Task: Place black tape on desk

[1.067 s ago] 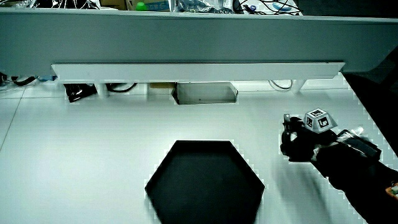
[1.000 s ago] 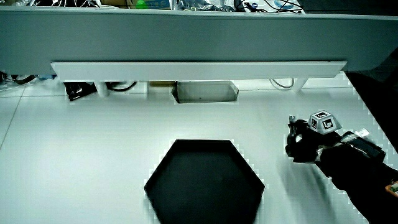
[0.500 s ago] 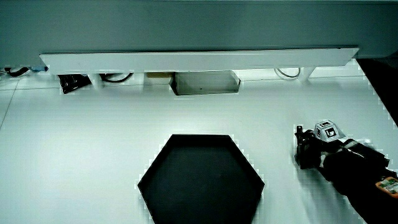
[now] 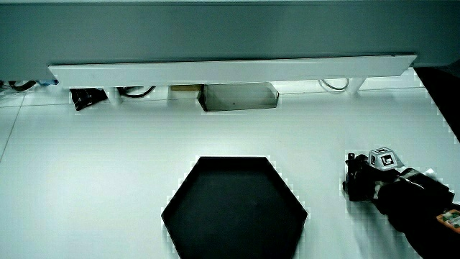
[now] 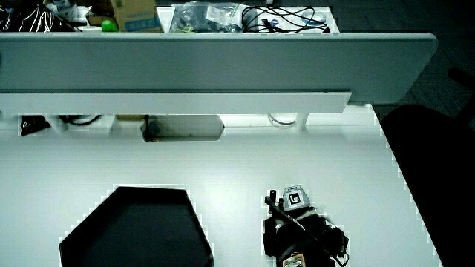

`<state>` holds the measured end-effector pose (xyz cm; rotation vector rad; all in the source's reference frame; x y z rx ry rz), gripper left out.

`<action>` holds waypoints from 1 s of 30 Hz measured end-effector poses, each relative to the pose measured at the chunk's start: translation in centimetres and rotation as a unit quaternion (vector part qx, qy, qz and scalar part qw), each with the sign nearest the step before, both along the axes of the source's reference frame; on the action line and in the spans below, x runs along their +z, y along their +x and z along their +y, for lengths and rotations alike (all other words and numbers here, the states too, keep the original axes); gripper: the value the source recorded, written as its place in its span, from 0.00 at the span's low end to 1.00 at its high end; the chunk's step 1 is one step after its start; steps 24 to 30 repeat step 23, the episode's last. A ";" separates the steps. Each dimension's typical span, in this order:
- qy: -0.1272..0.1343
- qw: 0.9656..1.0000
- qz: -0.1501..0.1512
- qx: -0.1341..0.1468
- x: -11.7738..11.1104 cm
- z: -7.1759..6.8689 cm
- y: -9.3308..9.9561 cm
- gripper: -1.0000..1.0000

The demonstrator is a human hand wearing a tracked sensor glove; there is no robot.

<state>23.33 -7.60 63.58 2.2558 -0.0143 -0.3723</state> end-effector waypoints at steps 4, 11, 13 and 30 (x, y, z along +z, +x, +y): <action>0.057 0.998 -0.006 0.012 0.2 1.3 1.1 0.14; 0.110 0.990 -0.091 0.012 -0.8 4.3 2.9 0.00; 0.130 0.987 -0.094 0.010 -1.7 5.1 3.2 0.00; 0.167 0.972 -0.166 -0.001 -5.3 7.6 3.4 0.00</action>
